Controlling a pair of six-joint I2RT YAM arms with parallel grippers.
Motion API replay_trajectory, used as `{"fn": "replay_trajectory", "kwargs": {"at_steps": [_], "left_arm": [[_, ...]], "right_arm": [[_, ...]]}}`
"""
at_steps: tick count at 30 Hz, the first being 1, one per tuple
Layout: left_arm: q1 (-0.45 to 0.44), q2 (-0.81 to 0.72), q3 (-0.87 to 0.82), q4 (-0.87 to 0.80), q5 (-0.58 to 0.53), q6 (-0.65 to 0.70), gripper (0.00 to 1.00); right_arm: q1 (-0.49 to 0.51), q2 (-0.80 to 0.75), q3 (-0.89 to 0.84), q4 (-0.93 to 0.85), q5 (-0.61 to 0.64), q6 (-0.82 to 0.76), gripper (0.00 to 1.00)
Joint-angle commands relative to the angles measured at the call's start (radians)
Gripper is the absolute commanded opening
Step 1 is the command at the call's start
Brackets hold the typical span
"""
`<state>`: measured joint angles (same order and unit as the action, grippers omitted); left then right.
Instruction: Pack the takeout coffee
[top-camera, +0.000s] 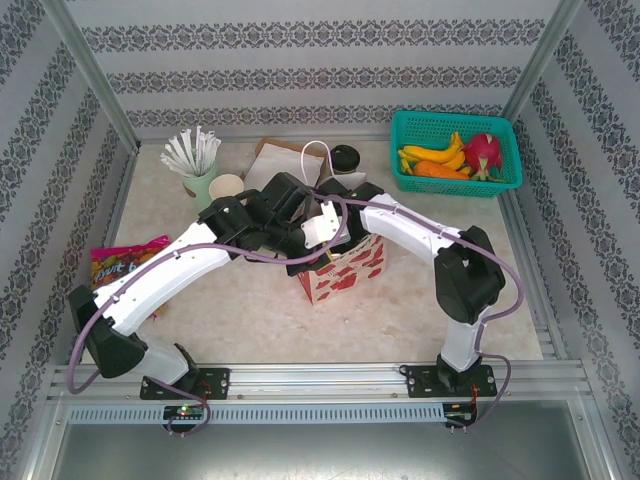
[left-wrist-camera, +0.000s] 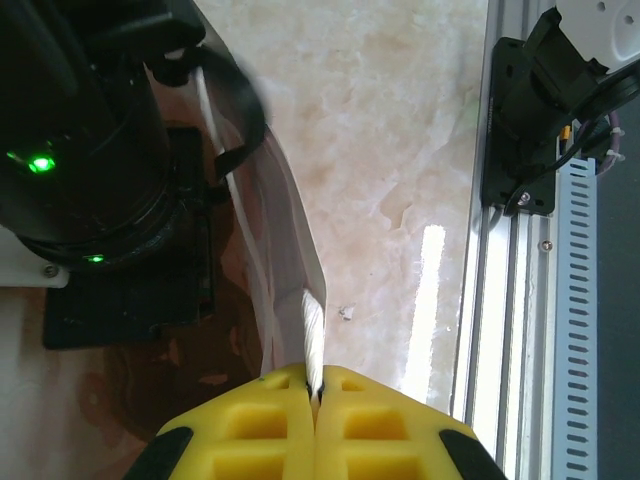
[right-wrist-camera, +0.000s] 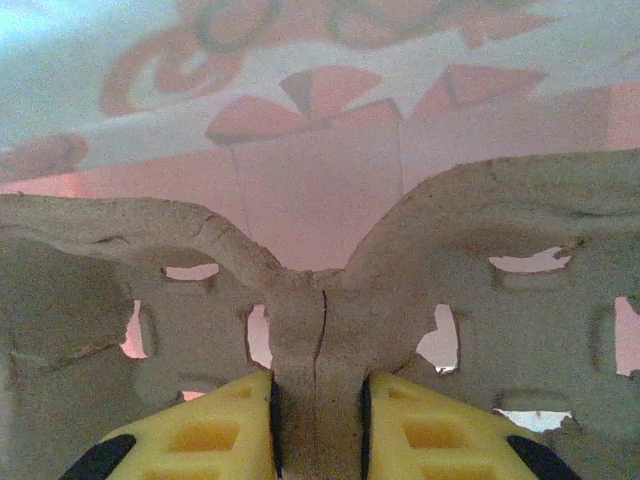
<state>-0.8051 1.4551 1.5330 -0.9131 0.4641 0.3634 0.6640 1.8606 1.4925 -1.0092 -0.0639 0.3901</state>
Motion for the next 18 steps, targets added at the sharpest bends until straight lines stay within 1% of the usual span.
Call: {"fn": "replay_trajectory", "kwargs": {"at_steps": [1, 3, 4, 7, 9, 10, 12, 14, 15, 16, 18], "left_arm": [[-0.013, -0.047, -0.012, 0.011, -0.002, 0.013, 0.06], [-0.013, -0.046, -0.014, 0.019, -0.002, 0.013, 0.06], [-0.013, -0.045, -0.015, 0.022, -0.002, 0.011, 0.09], [-0.010, -0.046, -0.007, 0.015, -0.017, 0.011, 0.22], [0.002, -0.062, -0.009, 0.022, -0.010, -0.001, 0.35], [0.014, -0.077, -0.016, 0.036, 0.013, -0.008, 0.40], [0.046, -0.119, -0.046, 0.087, 0.044, -0.045, 0.54], [0.091, -0.162, -0.085, 0.171, 0.030, -0.130, 0.61], [0.123, -0.180, -0.105, 0.217, 0.018, -0.199, 0.64], [0.160, -0.190, -0.121, 0.259, 0.015, -0.288, 0.66], [0.221, -0.181, -0.118, 0.284, 0.004, -0.459, 0.66]], "right_arm": [[-0.003, 0.035, -0.022, -0.003, 0.037, 0.003, 0.26], [-0.005, 0.043, -0.027, -0.002, 0.053, 0.000, 0.26], [-0.005, 0.045, -0.030, 0.002, 0.059, -0.005, 0.26], [0.001, 0.031, -0.038, 0.027, 0.058, -0.028, 0.26], [0.005, 0.018, -0.035, 0.039, 0.047, -0.037, 0.26], [0.006, 0.010, -0.035, 0.045, 0.038, -0.037, 0.26], [0.005, 0.000, -0.035, 0.053, 0.026, -0.039, 0.26], [0.006, -0.006, -0.038, 0.055, 0.018, -0.039, 0.26], [0.008, -0.009, -0.040, 0.056, 0.015, -0.041, 0.26], [0.008, -0.014, -0.044, 0.059, 0.015, -0.044, 0.26], [0.007, -0.021, -0.049, 0.063, 0.018, -0.048, 0.26]]}}
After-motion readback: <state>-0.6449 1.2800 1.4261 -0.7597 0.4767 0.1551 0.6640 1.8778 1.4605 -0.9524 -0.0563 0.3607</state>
